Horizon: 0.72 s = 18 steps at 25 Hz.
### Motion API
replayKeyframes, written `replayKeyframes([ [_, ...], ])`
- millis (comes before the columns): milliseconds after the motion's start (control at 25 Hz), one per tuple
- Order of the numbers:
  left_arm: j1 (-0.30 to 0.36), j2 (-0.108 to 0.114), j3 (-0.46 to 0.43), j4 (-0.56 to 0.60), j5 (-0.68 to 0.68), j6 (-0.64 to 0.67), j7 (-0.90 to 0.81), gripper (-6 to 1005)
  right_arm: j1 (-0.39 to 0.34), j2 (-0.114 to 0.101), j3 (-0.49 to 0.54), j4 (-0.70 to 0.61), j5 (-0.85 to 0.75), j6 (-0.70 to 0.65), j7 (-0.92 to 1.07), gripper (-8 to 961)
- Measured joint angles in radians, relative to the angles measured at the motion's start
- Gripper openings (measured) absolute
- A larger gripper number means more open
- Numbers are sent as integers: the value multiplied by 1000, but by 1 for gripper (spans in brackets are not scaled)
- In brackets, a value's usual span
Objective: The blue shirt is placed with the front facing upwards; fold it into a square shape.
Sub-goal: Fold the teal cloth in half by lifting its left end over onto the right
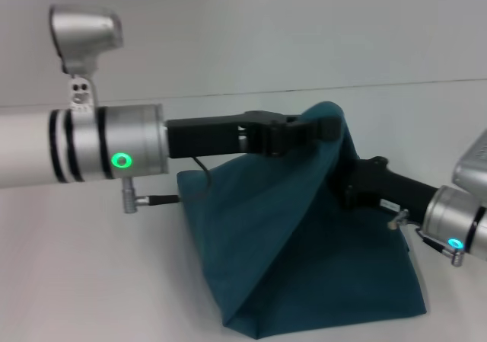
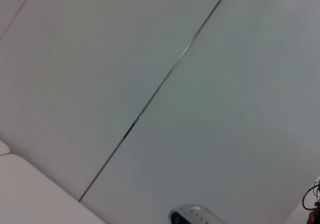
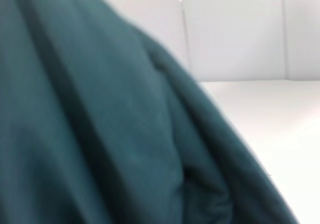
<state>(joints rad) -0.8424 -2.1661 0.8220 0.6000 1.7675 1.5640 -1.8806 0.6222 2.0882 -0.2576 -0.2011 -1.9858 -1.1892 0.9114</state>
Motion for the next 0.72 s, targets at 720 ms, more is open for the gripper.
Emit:
replayKeyframes([
  [720, -11, -9, 226, -180, -218, -116, 125, 19, -17, -1, -2, -80, 12, -28, 86, -1],
])
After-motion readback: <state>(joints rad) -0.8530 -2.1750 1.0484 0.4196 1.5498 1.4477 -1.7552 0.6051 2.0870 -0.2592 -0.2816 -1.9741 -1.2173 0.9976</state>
